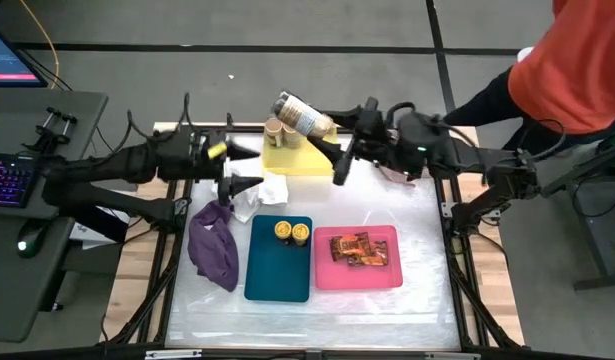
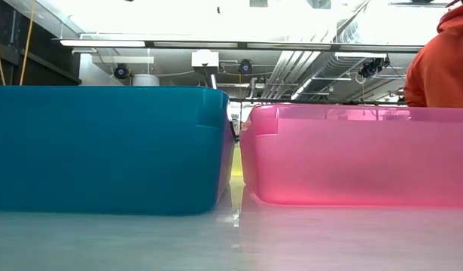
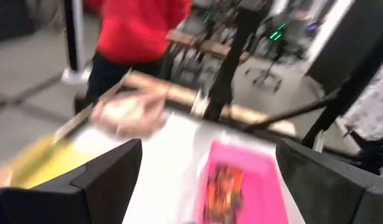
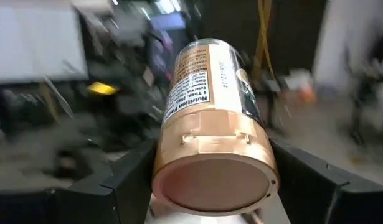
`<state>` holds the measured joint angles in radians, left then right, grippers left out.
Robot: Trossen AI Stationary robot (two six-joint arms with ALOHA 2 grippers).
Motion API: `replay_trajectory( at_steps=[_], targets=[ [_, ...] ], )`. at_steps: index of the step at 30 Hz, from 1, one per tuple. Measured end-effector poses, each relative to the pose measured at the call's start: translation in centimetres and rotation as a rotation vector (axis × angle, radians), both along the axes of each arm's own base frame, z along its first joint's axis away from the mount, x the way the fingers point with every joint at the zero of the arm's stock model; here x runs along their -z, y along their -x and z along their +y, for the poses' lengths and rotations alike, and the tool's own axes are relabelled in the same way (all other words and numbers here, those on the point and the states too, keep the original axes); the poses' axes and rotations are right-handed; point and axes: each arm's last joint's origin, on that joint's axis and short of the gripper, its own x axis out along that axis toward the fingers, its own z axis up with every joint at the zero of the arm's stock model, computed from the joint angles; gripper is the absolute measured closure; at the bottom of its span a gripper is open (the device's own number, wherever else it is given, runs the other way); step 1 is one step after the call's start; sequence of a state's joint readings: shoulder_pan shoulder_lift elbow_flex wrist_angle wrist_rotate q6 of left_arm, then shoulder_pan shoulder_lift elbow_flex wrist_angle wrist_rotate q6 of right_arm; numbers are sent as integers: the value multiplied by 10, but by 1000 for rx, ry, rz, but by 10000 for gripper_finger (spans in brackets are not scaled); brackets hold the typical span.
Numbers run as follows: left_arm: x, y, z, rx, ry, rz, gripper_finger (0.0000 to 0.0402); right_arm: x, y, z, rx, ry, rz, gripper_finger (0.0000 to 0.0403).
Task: Sort spices by type
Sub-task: Put the golden seasoning bottle into the yellow bin aligned with the other golden seasoning bottles
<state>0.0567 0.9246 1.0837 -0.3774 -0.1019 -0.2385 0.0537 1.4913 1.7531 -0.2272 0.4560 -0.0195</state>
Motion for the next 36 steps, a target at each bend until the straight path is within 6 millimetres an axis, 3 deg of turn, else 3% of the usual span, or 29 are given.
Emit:
replay_trajectory(
  at_steps=[8, 12, 16, 20, 30, 36],
  targets=[
    [60, 27, -13, -139, 217, -16, 46, 65, -33, -59, 163, -270, 294, 132],
    [81, 31, -19, -180, 305, -34, 46, 111, -47, -96, 205, -470, 489, 132],
    [91, 31, -25, -192, 336, -18, 46, 156, -50, -124, 305, -597, 715, 132],
    [92, 29, -30, -210, 319, -16, 46, 186, -55, -140, 336, -668, 831, 132],
    [102, 12, -29, -293, 211, 37, 46, 222, -61, -166, 425, -844, 868, 132],
    [93, -14, -12, -274, 60, 166, 46, 231, -59, -178, 450, -966, 842, 132]
  ],
)
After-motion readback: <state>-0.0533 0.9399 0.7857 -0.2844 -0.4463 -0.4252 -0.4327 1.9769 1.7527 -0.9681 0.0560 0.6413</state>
